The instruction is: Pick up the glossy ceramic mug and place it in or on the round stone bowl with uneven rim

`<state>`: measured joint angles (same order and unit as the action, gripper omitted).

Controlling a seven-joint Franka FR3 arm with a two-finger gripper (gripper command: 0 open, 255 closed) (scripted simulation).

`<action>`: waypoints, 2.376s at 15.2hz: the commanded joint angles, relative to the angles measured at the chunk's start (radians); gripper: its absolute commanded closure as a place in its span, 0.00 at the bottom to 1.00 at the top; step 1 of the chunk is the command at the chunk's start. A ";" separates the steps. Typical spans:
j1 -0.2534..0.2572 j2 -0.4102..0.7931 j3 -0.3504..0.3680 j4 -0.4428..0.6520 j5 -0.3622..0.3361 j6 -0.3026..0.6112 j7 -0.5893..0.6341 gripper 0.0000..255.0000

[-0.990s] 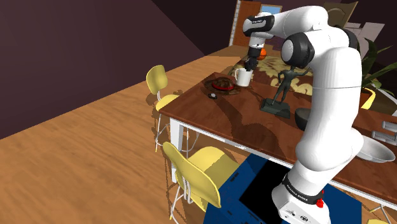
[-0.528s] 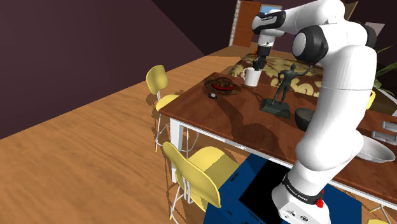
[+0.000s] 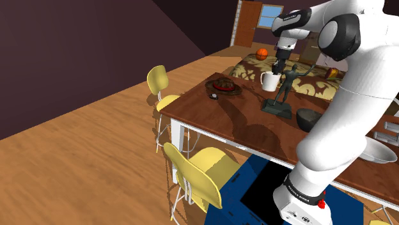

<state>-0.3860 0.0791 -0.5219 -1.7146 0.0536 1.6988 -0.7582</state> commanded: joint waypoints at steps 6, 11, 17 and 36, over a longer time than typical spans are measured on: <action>-0.057 -0.137 -0.059 -0.122 -0.081 0.005 -0.100 1.00; -0.104 -0.209 -0.106 -0.176 -0.134 0.000 -0.181 1.00; -0.163 -0.264 -0.174 -0.202 -0.186 -0.011 -0.295 1.00; -0.192 -0.236 -0.232 -0.400 -0.190 0.214 -0.354 1.00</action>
<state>-0.5774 -0.1634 -0.7506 -2.1056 -0.1396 1.8986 -1.1079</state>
